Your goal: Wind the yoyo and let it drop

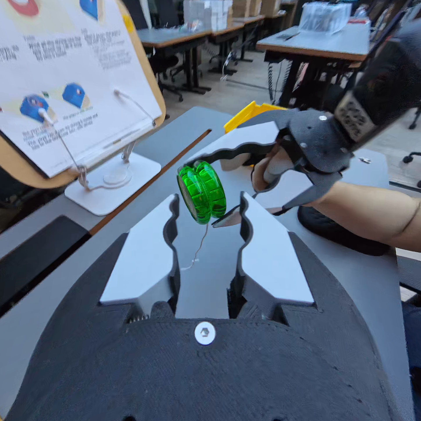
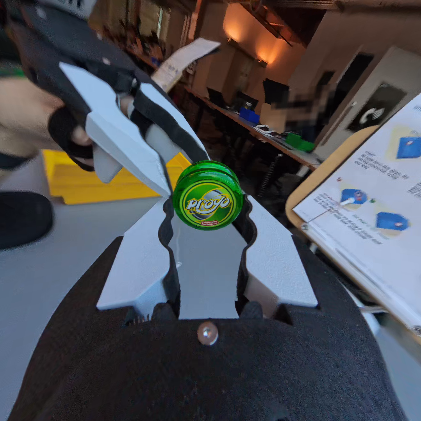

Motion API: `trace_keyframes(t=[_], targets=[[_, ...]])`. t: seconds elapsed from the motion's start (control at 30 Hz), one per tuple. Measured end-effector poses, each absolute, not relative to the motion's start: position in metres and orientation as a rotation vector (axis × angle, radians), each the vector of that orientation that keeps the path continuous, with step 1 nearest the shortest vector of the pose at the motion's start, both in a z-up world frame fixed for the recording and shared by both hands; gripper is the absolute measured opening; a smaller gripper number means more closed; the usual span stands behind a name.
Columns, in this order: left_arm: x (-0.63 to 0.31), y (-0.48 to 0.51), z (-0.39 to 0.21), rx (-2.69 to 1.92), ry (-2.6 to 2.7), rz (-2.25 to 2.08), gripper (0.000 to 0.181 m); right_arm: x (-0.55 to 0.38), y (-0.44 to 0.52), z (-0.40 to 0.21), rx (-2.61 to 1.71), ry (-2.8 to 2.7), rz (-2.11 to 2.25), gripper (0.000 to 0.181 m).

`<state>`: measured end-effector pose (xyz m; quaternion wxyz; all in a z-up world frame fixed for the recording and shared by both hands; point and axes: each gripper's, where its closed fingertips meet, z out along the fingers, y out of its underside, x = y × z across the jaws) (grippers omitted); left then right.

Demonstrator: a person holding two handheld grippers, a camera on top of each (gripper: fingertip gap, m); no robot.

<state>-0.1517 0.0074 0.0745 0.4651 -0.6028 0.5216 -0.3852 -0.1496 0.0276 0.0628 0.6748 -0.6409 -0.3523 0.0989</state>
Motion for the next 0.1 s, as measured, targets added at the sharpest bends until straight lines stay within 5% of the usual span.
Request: trace_keyframes(t=[0.03, 0.1], targets=[[-0.155, 0.006, 0.086, -1.383, 1.284, -0.937, 0.063, -0.15, 0.023, 0.07, -1.449, -0.738, 0.393, 0.059], [-0.161, -0.003, 0.101, -1.169, 1.322, -0.885, 0.083, -0.151, 0.015, 0.08, -1.466, -0.635, 0.75, 0.059]])
